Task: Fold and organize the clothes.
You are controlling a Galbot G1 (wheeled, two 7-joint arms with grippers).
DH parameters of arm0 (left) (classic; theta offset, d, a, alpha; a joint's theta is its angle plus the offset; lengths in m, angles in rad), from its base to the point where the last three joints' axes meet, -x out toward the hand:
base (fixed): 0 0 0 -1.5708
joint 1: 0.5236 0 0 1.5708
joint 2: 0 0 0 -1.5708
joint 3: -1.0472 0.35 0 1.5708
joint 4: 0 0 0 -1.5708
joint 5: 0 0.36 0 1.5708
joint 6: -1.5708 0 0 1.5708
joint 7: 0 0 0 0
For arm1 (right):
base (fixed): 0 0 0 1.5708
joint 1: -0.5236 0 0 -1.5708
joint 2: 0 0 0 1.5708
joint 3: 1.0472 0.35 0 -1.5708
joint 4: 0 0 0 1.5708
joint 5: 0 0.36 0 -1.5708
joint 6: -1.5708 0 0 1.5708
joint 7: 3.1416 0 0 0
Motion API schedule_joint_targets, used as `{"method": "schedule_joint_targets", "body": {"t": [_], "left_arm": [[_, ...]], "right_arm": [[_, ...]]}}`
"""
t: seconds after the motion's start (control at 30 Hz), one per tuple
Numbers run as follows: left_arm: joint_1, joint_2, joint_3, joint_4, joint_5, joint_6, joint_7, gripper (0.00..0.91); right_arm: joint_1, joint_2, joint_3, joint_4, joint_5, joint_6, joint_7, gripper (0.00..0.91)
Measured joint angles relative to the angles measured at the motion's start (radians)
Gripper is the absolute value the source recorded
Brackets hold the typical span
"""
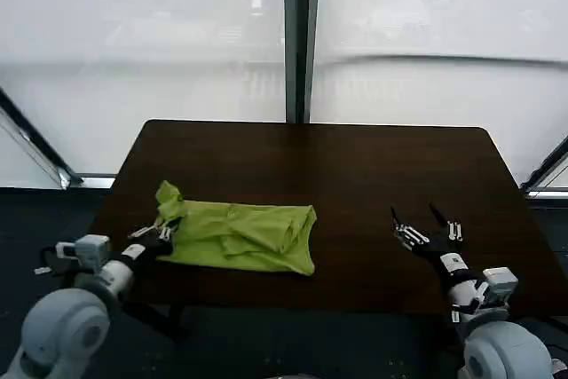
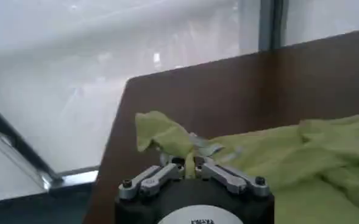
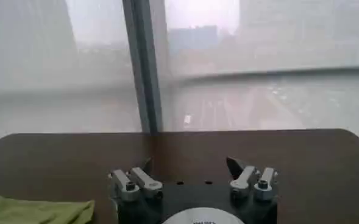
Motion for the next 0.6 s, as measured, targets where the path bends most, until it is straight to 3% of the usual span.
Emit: {"method": "schedule_joint_targets", "body": {"t": [0.3,0.6], "left_arm": [[-0.143,-0.070,0.212,0.030,-0.078,0.000,-0.066,0.000],[-0.174,-0.123,0.368,0.030,-0.072,0.000,-0.092,0.000]], "right_arm": [[-0.025,0.039,0.010,0.011,-0.039,0.006,-0.001,0.878],[-0.018,0.058,0.002,-0.002,-0.052,0.007,-0.001,0.878]]}}
